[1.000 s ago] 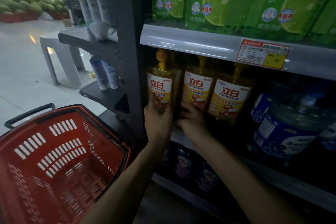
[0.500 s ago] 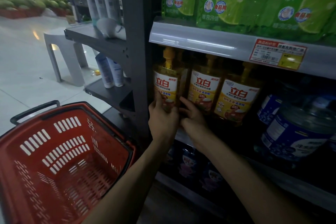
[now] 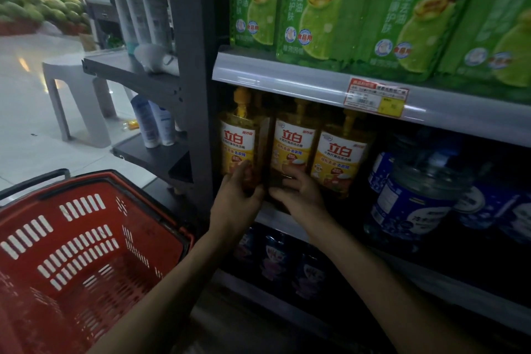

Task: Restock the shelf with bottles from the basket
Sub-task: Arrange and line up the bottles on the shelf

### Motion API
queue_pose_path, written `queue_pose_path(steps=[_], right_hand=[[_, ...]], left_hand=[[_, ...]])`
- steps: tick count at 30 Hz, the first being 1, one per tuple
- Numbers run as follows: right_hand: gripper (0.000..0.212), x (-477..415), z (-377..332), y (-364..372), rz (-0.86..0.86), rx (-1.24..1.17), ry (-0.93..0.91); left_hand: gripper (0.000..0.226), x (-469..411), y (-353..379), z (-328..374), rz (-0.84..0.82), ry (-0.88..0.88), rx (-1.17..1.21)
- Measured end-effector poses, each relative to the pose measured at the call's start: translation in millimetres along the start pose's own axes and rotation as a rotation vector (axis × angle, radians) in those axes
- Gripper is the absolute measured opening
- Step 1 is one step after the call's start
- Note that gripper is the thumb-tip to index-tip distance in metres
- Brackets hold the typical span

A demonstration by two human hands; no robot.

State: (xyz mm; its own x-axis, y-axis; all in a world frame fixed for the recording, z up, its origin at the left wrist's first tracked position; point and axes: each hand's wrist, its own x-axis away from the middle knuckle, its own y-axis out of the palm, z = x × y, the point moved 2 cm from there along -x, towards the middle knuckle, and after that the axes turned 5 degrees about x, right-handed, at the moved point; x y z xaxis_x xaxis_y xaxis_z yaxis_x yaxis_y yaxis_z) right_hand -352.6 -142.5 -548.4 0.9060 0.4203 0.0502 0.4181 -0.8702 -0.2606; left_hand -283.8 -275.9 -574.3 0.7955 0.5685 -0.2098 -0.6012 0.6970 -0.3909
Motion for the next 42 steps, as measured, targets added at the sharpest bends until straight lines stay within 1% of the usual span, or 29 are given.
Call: queue_pose_path(steps=[2,4,9,12,15,18,21,25,28,30,33,35,38,40,42], right_hand=[[0.059,5.8,0.4,-11.5,0.037,0.049,-0.023],[0.057,12.6,0.5,-20.7,0.072,0.108,-0.046],[0.053,35.5,-3.3,-45.1,0.103,0.263,-0.146],[0.059,49.7,-7.2,-65.3,0.108,0.394,-0.182],[0.060,64.8,-10.4,-85.9,0.167,0.502,-0.234],[0.058,79.3,-10.9,-104.8,0.237,0.542,-0.264],[0.054,93.6,-13.4,-123.8,0.291,0.543,-0.311],[0.050,115.5,-9.8,-150.9,0.332,0.468,-0.340],[0.050,123.7,-2.5,-171.8,0.370,0.464,-0.285],[0.043,126.6,-0.9,-186.6,0.397,0.432,-0.245],[0.030,126.4,5.6,-206.8,0.458,0.430,-0.206],[0.027,121.1,15.3,-217.3,0.459,0.429,-0.155],[0.036,112.0,28.6,-230.0,0.447,0.392,-0.095],[0.045,106.9,34.2,-237.2,0.446,0.312,-0.024],[0.053,101.3,37.3,-241.1,0.417,0.197,0.060]], left_hand=[[0.060,5.7,-2.3,3.8,-0.017,0.030,-0.037],[0.059,13.2,-5.2,9.1,-0.035,0.053,-0.072],[0.062,30.8,-9.2,23.8,-0.106,0.138,-0.136],[0.067,44.7,-8.1,34.4,-0.148,0.188,-0.220],[0.069,58.5,-0.7,49.0,-0.176,0.259,-0.310],[0.072,69.2,12.3,67.3,-0.184,0.310,-0.330],[0.072,78.1,27.2,89.4,-0.196,0.308,-0.253],[0.071,92.1,45.7,114.0,-0.232,0.334,-0.134],[0.067,102.6,60.0,121.2,-0.244,0.315,-0.055],[0.063,104.9,70.4,124.4,-0.249,0.283,0.014],[0.055,103.1,88.4,129.9,-0.298,0.182,0.176],[0.049,99.5,101.0,130.0,-0.337,0.138,0.240],[0.044,92.8,114.1,127.3,-0.363,0.118,0.295],[0.043,88.4,121.3,124.7,-0.382,0.094,0.314],[0.036,84.6,129.5,122.3,-0.397,0.058,0.368]])
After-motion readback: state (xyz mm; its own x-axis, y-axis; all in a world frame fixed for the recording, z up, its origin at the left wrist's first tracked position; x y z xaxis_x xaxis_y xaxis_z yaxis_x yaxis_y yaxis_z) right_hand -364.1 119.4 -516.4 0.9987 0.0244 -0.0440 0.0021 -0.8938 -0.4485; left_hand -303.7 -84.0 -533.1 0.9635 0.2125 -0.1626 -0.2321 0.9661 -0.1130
